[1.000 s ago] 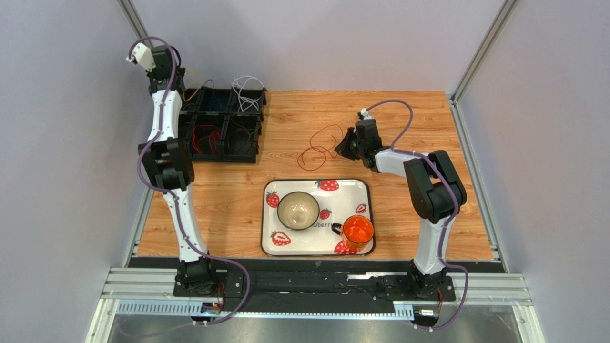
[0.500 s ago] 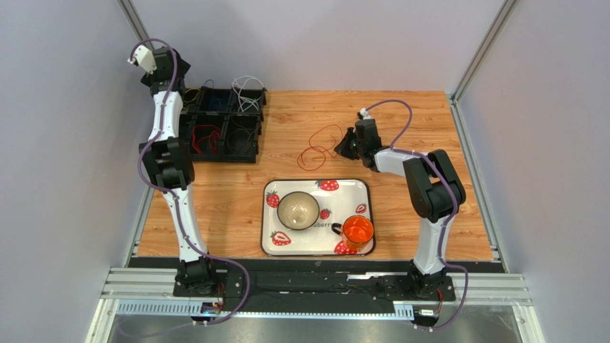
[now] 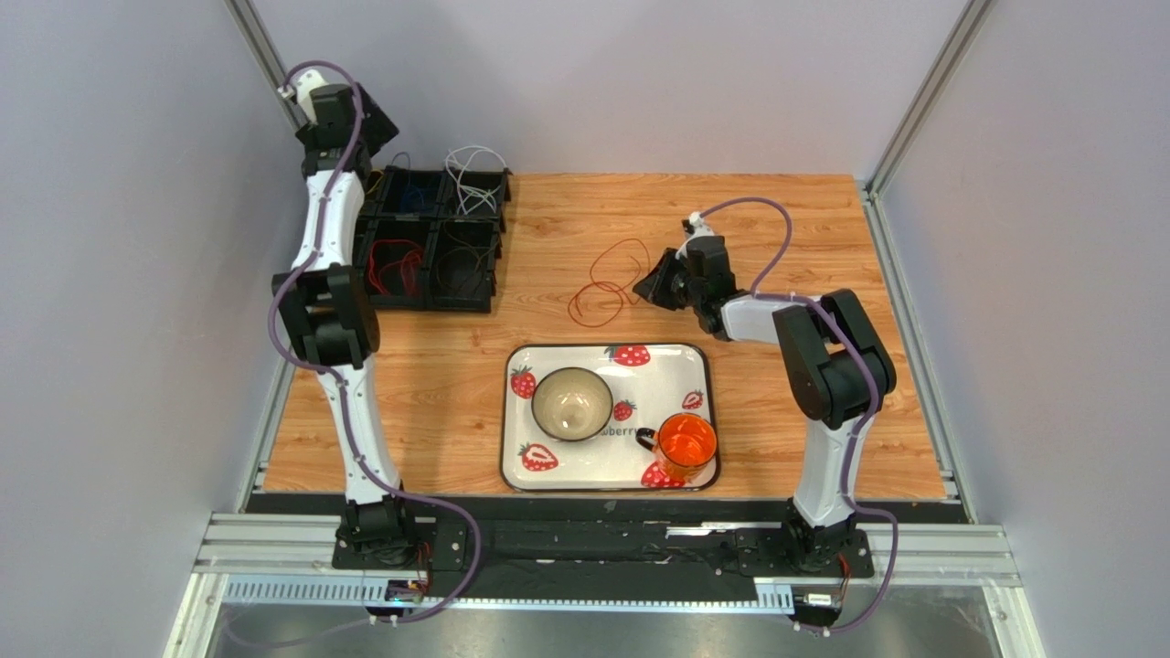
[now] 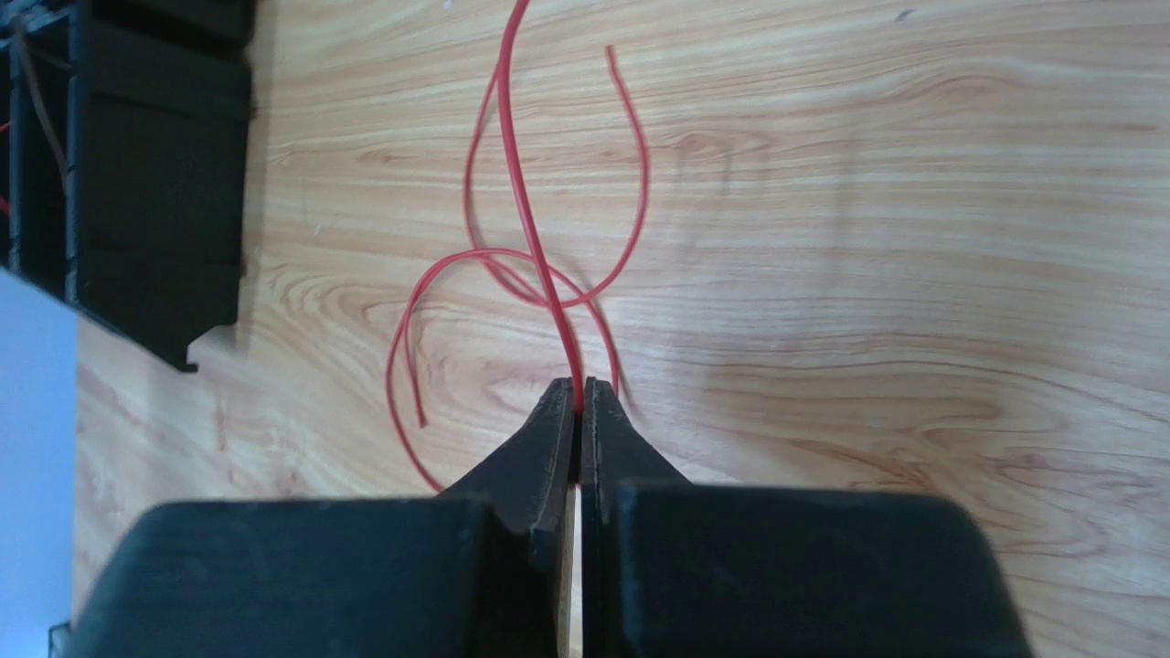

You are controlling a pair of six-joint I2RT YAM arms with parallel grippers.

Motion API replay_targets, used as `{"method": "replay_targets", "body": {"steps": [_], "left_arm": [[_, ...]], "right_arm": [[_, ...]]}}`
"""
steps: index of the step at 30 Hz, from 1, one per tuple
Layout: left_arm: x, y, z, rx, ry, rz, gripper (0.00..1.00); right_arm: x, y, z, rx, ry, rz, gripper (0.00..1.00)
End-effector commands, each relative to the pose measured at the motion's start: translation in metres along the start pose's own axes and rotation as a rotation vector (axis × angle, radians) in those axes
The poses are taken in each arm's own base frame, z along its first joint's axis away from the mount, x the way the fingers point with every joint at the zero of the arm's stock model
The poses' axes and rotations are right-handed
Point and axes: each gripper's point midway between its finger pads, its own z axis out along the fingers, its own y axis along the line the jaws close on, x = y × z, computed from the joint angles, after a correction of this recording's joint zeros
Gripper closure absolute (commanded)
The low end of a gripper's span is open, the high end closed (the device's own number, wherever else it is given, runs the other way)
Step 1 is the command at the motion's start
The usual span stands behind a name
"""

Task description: Untangle the cables

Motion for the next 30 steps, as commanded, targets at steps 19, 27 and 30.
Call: {"method": "replay_targets", "body": {"steps": [19,27,30], "left_arm": [[0.199,-0.152,-0.230,0.612,0.499,0.512,0.19],[0.209,-0.132,-0.271,0.632,0.544,0.489,0.25],[0.202,-0.120,-0.285,0.613,0.530,0.477,0.25]], "right_arm": [[0.005,0.109,-0.018,-0.287,-0.029,-0.322,1.00],[0.035,0.134,-0.016,-0.267,0.011,-0.540,0.97],[0.050,0.142,-0.009,-0.238,0.039,-0.616,0.93]]}}
